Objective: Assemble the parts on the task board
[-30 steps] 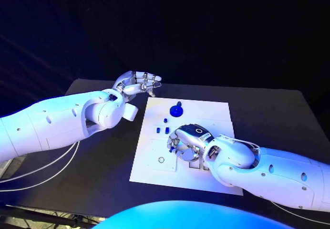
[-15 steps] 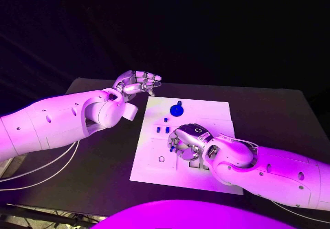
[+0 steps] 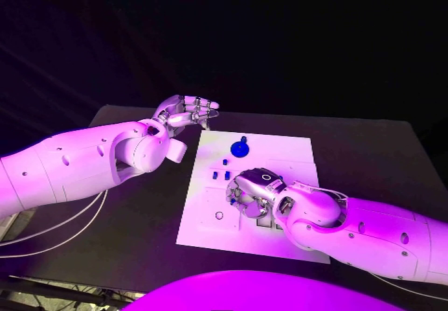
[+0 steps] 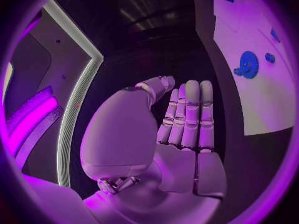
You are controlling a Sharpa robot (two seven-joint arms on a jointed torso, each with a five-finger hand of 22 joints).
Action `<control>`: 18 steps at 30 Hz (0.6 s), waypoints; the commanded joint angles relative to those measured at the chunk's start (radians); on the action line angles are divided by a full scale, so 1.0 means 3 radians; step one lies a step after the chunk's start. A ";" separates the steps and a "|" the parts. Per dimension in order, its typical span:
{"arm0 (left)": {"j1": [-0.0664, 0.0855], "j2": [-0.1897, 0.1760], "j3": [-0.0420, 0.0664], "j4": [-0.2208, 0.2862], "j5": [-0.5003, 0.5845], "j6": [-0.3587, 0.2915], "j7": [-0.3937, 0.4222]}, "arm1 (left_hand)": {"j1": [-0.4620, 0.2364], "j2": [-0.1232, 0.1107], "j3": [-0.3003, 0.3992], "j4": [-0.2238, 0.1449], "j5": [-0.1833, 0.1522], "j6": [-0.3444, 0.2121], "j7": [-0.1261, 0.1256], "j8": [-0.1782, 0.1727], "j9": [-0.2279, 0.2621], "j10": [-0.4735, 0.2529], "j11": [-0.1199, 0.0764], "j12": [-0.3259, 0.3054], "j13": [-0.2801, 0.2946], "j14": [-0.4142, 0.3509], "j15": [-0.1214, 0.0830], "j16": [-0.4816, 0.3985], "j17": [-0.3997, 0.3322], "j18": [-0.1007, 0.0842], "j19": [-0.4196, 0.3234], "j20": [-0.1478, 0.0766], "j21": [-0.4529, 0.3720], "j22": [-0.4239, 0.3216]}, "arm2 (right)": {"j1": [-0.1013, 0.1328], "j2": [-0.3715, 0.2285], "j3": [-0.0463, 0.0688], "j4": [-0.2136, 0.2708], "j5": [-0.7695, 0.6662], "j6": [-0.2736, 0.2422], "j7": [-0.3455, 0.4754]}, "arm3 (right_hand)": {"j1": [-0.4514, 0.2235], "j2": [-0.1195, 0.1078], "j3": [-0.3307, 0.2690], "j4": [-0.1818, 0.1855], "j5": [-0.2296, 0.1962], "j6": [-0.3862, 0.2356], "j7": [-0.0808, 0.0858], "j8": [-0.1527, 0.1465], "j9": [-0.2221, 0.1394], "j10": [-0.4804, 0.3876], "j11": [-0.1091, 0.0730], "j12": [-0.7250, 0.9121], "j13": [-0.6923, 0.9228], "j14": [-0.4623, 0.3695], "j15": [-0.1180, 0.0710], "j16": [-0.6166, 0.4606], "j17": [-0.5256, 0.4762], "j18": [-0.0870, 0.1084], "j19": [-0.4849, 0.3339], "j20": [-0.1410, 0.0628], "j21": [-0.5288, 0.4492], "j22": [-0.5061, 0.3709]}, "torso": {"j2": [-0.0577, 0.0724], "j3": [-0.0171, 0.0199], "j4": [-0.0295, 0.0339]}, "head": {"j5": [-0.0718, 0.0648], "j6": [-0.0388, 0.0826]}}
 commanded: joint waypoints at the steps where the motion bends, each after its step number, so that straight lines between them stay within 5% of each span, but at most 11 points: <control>1: 0.0005 0.0002 0.0003 0.0008 -0.0009 0.0047 0.0006 | 0.0005 0.0021 -0.0004 -0.0022 0.0007 -0.0024 0.0003 -0.0015 -0.0004 -0.0015 0.0000 0.0011 0.0001 -0.0026 -0.0001 -0.0020 -0.0004 0.0043 0.0009 0.0017 -0.0017 -0.0004 | -0.0015 0.0001 -0.0011 -0.0006 -0.0047 0.0231 -0.0018 | -0.0082 -0.0015 -0.0044 -0.0001 0.0001 -0.0023 0.0020 -0.0003 0.0011 0.0056 -0.0055 -0.0040 0.0005 0.0170 0.0000 0.0010 0.0017 -0.0054 0.0083 -0.0022 -0.0013 0.0567 | -0.0001 0.0000 0.0000 | -0.0003 -0.0006; 11: 0.0005 -0.0002 0.0003 0.0006 -0.0010 0.0057 -0.0003 | 0.0006 0.0022 -0.0005 -0.0023 0.0006 -0.0024 0.0004 -0.0015 -0.0004 -0.0016 0.0000 0.0014 0.0001 -0.0027 -0.0001 -0.0021 -0.0005 0.0043 0.0008 0.0018 -0.0017 -0.0004 | -0.0016 -0.0015 -0.0014 -0.0001 -0.0045 0.0137 -0.0055 | -0.0267 -0.0172 -0.0186 0.0058 0.0096 -0.0238 0.0095 -0.0163 -0.0026 -0.0300 0.0046 -0.0091 -0.0062 0.0155 0.0083 -0.0010 -0.0031 -0.0035 0.0045 0.0039 -0.0147 0.0528 | -0.0002 0.0003 -0.0002 | -0.0009 -0.0006; 18: 0.0005 -0.0002 0.0002 0.0003 -0.0010 0.0072 -0.0013 | 0.0003 0.0023 -0.0007 -0.0022 0.0005 -0.0024 0.0004 -0.0014 -0.0005 -0.0017 0.0001 0.0018 0.0001 -0.0029 0.0000 -0.0022 -0.0006 0.0043 0.0005 0.0019 -0.0019 -0.0004 | -0.0016 -0.0074 -0.0014 0.0050 -0.0046 -0.0064 -0.0090 | -0.0266 -0.0233 -0.0313 0.0060 0.0097 -0.0405 0.0088 -0.0291 -0.0054 -0.0585 0.0082 -0.0057 -0.0125 0.0111 0.0116 -0.0072 -0.0155 0.0012 -0.0027 0.0082 -0.0404 0.0441 | -0.0002 0.0004 -0.0003 | -0.0021 0.0011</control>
